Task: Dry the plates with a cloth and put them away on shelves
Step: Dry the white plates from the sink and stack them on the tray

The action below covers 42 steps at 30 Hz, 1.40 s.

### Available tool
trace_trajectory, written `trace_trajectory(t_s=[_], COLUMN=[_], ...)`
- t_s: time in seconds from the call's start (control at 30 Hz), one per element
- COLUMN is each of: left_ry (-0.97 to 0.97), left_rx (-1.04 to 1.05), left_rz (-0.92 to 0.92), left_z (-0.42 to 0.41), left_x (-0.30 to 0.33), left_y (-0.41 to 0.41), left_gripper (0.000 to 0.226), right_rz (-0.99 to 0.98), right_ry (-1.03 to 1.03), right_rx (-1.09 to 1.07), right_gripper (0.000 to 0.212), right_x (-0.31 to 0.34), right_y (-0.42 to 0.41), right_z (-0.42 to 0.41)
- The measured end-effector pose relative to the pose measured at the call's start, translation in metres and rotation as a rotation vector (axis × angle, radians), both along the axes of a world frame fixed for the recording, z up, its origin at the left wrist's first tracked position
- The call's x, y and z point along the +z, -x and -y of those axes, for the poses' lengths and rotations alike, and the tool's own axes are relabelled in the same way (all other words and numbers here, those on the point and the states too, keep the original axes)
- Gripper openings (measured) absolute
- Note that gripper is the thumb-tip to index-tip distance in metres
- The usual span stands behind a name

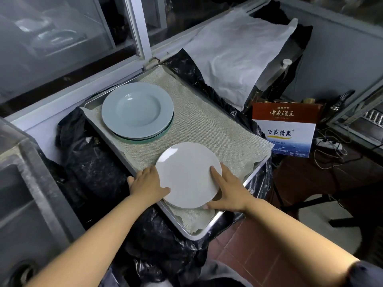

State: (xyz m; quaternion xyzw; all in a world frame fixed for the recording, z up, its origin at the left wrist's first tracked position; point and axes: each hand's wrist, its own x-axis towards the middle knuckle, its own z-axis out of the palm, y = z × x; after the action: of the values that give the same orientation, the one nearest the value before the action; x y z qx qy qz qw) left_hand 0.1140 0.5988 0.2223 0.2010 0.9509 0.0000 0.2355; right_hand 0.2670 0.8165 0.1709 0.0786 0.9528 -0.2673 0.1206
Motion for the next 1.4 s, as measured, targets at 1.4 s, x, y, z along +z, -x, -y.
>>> trace_trajectory(t_s=[1.4], left_ry=[-0.346], left_rx=[0.712], left_rz=[-0.064], left_z=[0.593], left_x=[-0.014], left_y=[-0.005], left_gripper=[0.071], right_rz=[0.090], right_ry=[0.049], right_rx=[0.719], right_gripper=[0.086], right_x=[0.008], right_y=[0.242], right_z=[0.573])
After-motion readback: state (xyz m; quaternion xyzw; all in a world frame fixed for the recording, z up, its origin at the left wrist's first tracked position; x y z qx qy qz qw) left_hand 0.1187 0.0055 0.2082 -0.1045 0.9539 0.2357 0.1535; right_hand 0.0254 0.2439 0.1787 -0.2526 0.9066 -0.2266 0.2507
